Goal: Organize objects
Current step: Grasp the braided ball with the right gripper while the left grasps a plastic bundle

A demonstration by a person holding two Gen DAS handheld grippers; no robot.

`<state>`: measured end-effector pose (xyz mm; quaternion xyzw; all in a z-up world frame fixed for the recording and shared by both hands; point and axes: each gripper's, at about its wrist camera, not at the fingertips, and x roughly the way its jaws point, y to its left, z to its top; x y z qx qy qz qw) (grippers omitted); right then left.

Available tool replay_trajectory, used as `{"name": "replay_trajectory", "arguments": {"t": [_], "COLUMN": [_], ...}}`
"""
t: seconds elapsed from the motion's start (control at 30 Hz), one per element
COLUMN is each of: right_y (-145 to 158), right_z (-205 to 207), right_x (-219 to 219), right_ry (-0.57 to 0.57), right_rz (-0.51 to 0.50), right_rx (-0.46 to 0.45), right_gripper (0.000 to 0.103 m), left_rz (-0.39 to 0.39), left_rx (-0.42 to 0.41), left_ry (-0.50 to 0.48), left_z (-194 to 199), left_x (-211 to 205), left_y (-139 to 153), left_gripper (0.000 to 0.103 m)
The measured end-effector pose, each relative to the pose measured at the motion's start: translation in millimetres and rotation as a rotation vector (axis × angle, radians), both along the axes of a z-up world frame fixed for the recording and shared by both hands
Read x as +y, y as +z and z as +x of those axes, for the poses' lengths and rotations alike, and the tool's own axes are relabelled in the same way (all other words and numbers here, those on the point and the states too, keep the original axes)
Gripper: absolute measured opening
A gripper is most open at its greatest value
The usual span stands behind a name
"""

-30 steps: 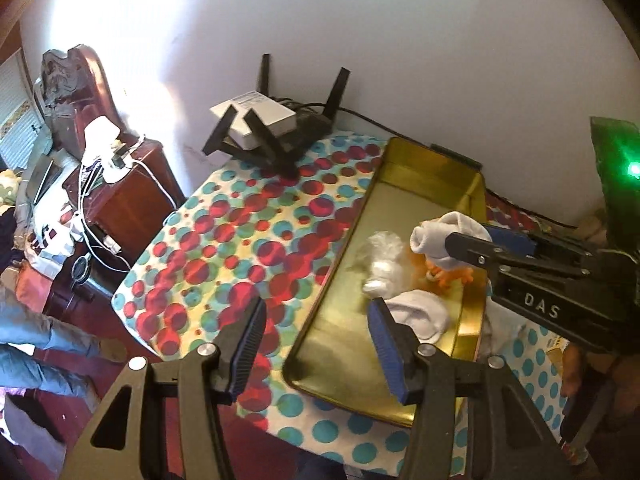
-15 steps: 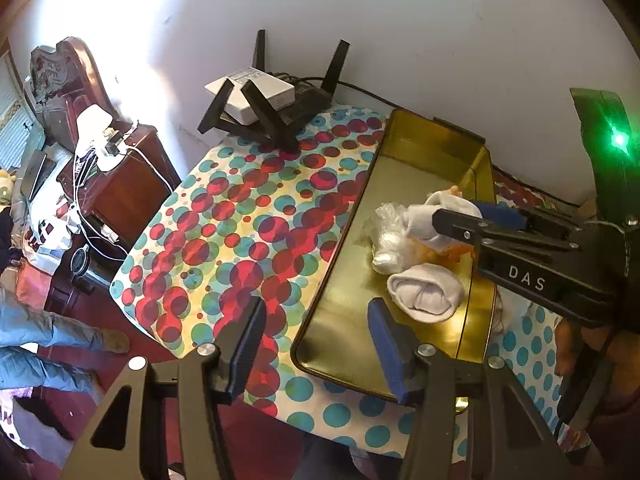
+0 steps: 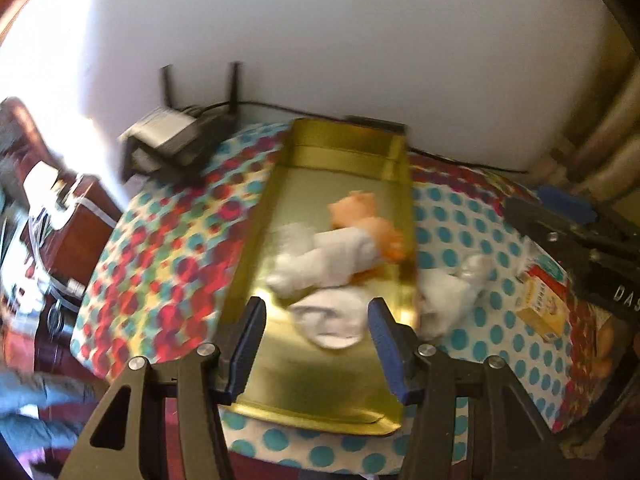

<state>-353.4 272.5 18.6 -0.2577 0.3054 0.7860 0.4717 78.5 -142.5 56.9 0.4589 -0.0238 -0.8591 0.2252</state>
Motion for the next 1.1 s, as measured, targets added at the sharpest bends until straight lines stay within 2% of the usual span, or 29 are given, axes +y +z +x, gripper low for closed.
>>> {"name": "replay_trajectory", "arguments": {"t": [0.13, 0.3, 0.43, 0.5, 0.67, 0.93, 1.1], "right_y": [-5.9, -24.9, -45.7, -58.3, -85.1, -112.6, -123.7], "right_z": [67.8, 146.9, 181.7, 188.4, 188.9, 182.7, 180.3], "right_x": [-10.1, -2.8, 12.6, 19.9, 38.1, 59.7, 66.3], "right_ry": [-0.152, -0.34, -0.386, -0.375, -0.322, -0.303, -0.282], "right_rz": [-0.012, -0.055, -0.097, -0.112, -0.162, -0.203, -0.217], "right_rx": [-0.052, -0.105, -0.129, -0.148, -0.166, -0.195, -0.22], "right_gripper": [0.08, 0.08, 0.08, 0.079, 0.061, 0.06, 0.053], "left_rz": [-0.005, -0.005, -0.012, -0.017, -0.033, -0.019, -0.018], "left_rx": [-0.02, -0.019, -0.033, -0.036, -0.044, -0.043, -0.044], "left_ry": [-0.066, -0.087, -0.086, -0.083, -0.049, 0.045, 0.068], "left_z": [-18.5, -32.5, -39.6, -41.1, -41.1, -34.3, -36.0], "left_x": [22.3, 39.8, 49.7, 54.8, 61.1, 56.5, 56.9], "left_y": [-8.6, -13.7, -18.2, -19.8, -23.3, -27.7, -30.9], "left_gripper": [0.054, 0.054, 0.054, 0.054, 0.054, 0.054, 0.054]}}
